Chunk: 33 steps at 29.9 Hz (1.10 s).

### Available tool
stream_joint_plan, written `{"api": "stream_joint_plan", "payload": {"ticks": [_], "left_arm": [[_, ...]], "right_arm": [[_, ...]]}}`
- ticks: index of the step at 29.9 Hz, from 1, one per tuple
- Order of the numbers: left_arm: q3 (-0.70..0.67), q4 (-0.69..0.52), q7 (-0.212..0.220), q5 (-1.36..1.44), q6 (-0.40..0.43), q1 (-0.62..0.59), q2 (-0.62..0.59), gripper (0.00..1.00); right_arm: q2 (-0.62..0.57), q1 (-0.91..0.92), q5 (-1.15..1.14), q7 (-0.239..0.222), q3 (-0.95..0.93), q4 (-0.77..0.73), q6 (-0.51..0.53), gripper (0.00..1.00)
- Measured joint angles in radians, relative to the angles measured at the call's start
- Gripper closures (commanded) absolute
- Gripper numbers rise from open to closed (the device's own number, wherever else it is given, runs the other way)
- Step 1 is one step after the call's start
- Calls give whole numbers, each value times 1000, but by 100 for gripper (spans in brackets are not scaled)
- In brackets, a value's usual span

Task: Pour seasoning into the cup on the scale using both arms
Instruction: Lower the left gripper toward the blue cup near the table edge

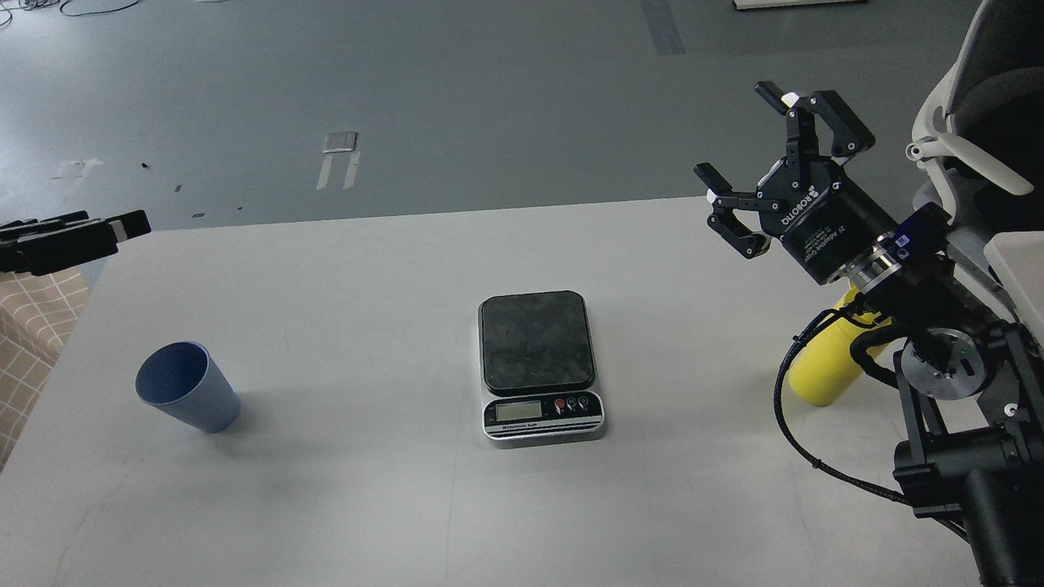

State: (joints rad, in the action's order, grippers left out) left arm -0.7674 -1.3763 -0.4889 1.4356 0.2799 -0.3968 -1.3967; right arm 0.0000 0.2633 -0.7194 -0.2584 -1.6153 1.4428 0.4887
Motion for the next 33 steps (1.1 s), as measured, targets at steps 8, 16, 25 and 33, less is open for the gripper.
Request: {"api": "stream_joint_plan", "payload": {"ticks": [8, 16, 25, 33], "left_arm": [[339, 19, 0, 2, -434, 2, -40, 2], [436, 40, 0, 0, -510, 2, -36, 2], [472, 107, 0, 0, -510, 5, 18, 2], [472, 114, 0, -1, -510, -2, 77, 2]], "right_arm": [[0, -8, 2, 0, 1, 6, 0, 0], [0, -19, 2, 1, 2, 17, 0, 0], [0, -42, 0, 0, 3, 30, 0, 0], [0, -59, 0, -1, -5, 48, 0, 0]]}}
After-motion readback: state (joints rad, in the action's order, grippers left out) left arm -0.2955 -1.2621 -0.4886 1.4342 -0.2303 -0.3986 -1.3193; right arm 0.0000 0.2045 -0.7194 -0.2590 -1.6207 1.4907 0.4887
